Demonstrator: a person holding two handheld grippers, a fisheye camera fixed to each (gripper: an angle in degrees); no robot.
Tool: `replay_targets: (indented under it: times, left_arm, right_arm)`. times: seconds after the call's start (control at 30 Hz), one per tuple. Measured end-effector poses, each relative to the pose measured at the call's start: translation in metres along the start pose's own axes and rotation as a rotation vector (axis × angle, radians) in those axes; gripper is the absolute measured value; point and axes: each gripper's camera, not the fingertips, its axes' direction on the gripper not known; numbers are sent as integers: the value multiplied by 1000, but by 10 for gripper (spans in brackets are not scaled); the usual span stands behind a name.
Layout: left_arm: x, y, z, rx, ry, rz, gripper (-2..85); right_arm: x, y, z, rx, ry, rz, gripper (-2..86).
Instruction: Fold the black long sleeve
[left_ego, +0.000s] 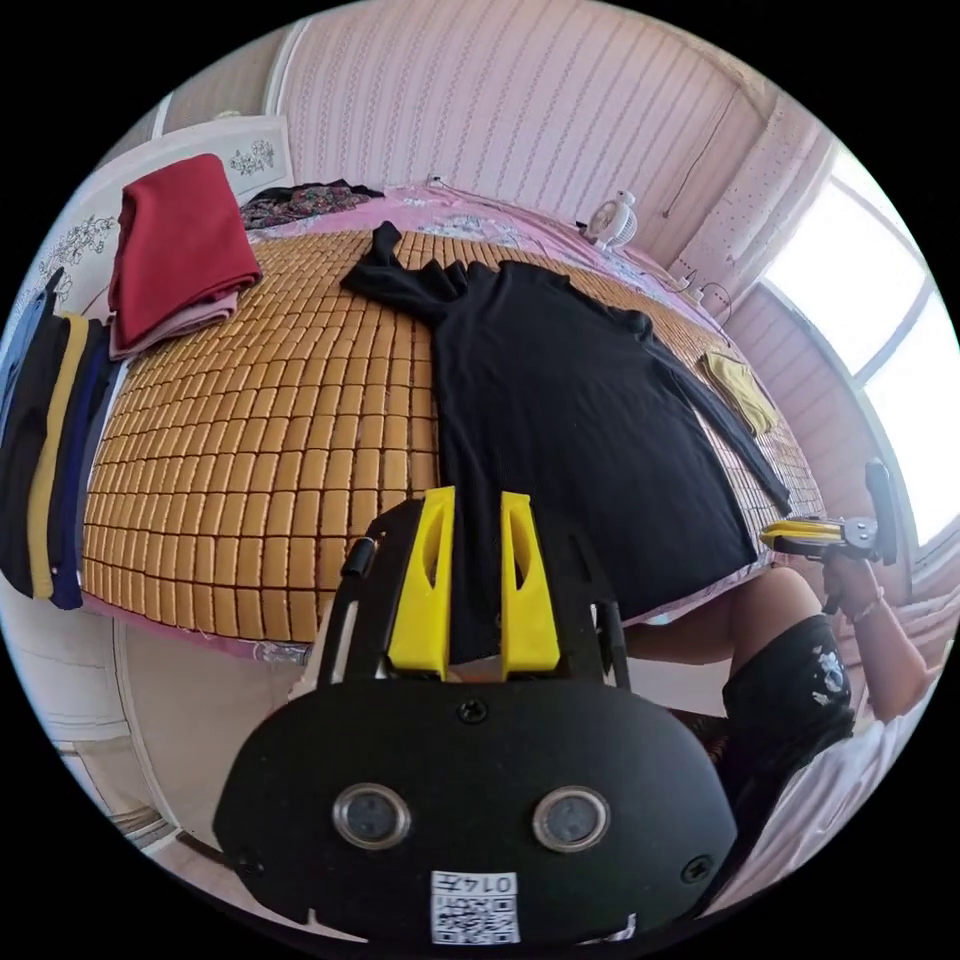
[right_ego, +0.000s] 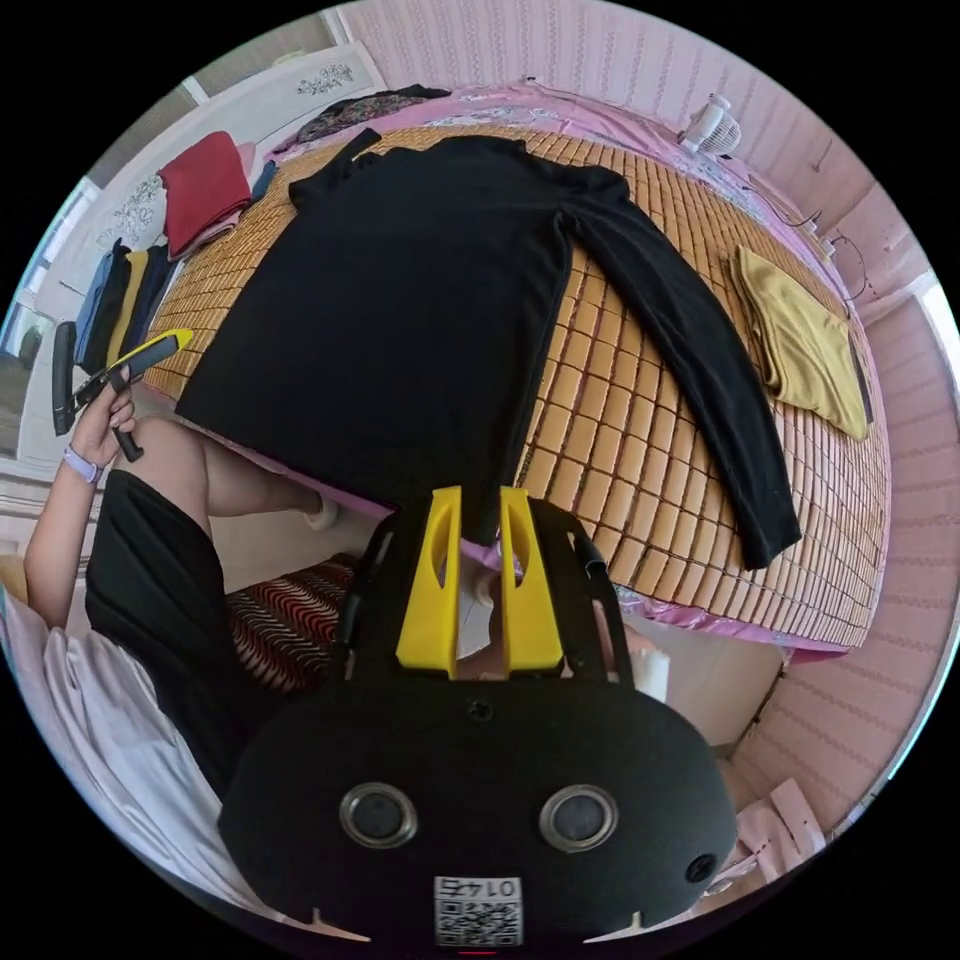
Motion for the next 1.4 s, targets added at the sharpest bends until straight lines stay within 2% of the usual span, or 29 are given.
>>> replay_targets:
  times: [0.17, 0.4, 0.5, 0.63, 0.67, 0.73, 0.83, 0.87, 0.93, 1.0, 1.07, 1.17, 1.2, 1.27, 1.4]
  left_arm:
    - [-41, -27, 0, 119, 29, 43, 73]
    - [-82, -92, 62, 50, 150, 104, 54]
    - [-81, -98, 88, -44, 150, 177, 61]
    - [-70, -86, 118, -169, 77, 306, 57]
    - [-74, -81, 115, -119, 59, 307, 50]
    - [-83, -78, 118, -139, 89, 290, 45]
    - [-106, -69, 119, -116, 160, 233, 47]
    - [-117, -67, 117, -102, 195, 212, 51]
    - [-140, -62, 104, -43, 225, 149, 66]
    - [-172, -52, 78, 58, 233, 80, 75]
    - [-219, -24, 33, 241, 201, -19, 77]
    - [-279, 28, -19, 450, 64, -185, 77]
    - [-290, 40, -27, 487, 35, -224, 78]
    - [-328, 82, -50, 600, -54, -384, 82]
    - [-359, 113, -57, 583, -134, -488, 85]
  right_arm:
    - [-46, -99, -63, 135, -58, -202, 68]
    - [-172, -317, -101, 215, -158, -530, 68]
    - [-224, -422, -87, 206, -212, -540, 69]
    - [-274, -545, -34, 157, -139, -451, 78]
    - [-283, -571, -16, 143, -87, -410, 81]
    - [-291, -599, 8, 113, -32, -323, 85]
    - [-298, -620, 31, 106, 10, -204, 53]
    - [-302, -619, 25, 164, 35, -198, 35]
    - [-309, -621, 19, 160, 18, -240, 18]
    - [-317, -619, -1, 177, -106, -358, 10]
    - [-332, -602, -54, 244, -391, -666, 8]
    - [-348, -568, -132, 282, -601, -995, 17]
    - [-350, -562, -145, 291, -623, -1026, 21]
    - [-356, -546, -178, 352, -616, -1032, 61]
    - [-373, -533, -172, 262, -466, -998, 89]
